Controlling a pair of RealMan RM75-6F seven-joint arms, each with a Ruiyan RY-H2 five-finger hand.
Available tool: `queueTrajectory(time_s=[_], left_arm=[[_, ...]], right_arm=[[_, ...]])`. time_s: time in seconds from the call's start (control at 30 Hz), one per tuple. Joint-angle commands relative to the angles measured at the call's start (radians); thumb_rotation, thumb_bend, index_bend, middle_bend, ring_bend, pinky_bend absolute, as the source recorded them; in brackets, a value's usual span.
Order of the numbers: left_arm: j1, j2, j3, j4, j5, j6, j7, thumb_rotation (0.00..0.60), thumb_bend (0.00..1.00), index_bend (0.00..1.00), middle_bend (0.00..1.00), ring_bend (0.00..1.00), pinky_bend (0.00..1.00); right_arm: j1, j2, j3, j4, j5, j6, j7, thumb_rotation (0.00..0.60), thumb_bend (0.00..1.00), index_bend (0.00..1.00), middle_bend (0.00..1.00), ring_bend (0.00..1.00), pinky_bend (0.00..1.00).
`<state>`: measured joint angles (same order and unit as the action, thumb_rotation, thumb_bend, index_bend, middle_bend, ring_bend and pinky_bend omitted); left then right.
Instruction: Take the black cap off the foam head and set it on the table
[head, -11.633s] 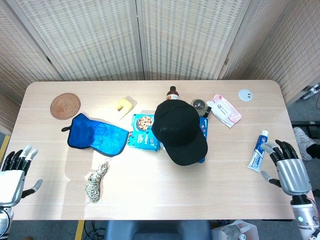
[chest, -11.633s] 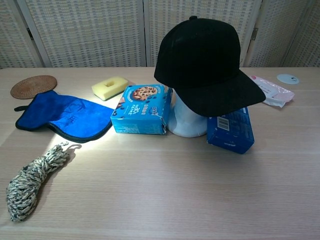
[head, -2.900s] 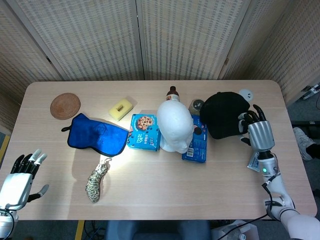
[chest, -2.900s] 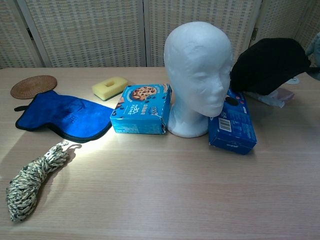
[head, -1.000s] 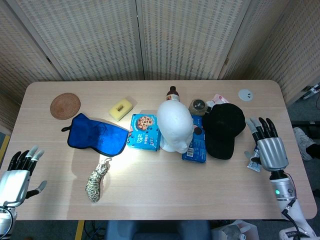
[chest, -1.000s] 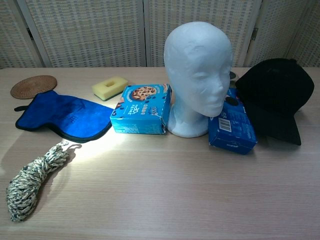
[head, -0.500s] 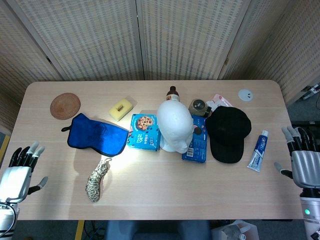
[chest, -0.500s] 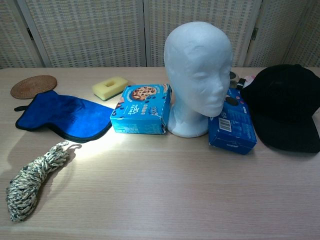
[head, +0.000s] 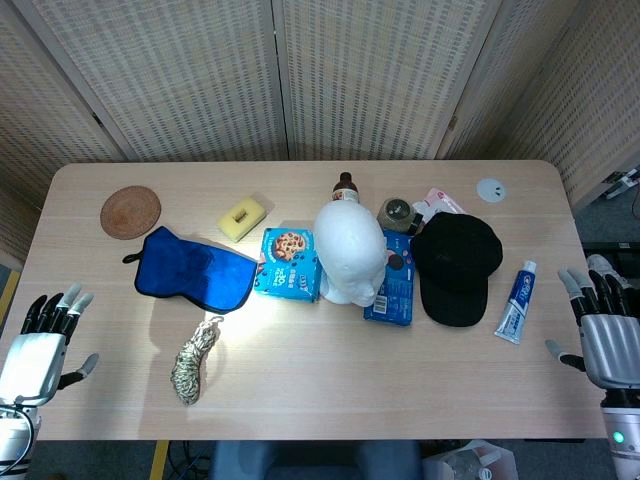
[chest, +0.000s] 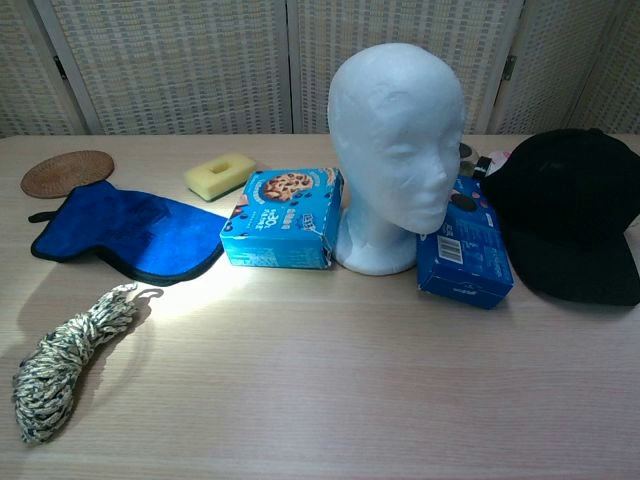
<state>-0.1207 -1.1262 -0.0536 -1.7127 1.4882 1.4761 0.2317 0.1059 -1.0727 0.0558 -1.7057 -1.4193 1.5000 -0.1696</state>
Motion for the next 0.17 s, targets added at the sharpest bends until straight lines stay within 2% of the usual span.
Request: queueTrajectory(time_s=[0.03,0.17], left_arm=[[0.002,0.001,0.001,-0.001,-0.001,0.002,-0.001,0.600,0.20,0.12,0.05,0.07,0.01],[0.004,0.003,0.001,0.000,-0.005,0.004,-0.002,0.600,0.20,0.12,0.05,0.07,0.02]], right_arm=[[0.005,-0.007,-0.001,0.005,-0.011,-0.009,0.002,0.600,0.00,0.00,0.09,0.00,0.00],[0.009,-0.013,0.003,0.006,-0.018,-0.015,-0.001,0.600,0.00,0.00,0.09,0.00,0.00]])
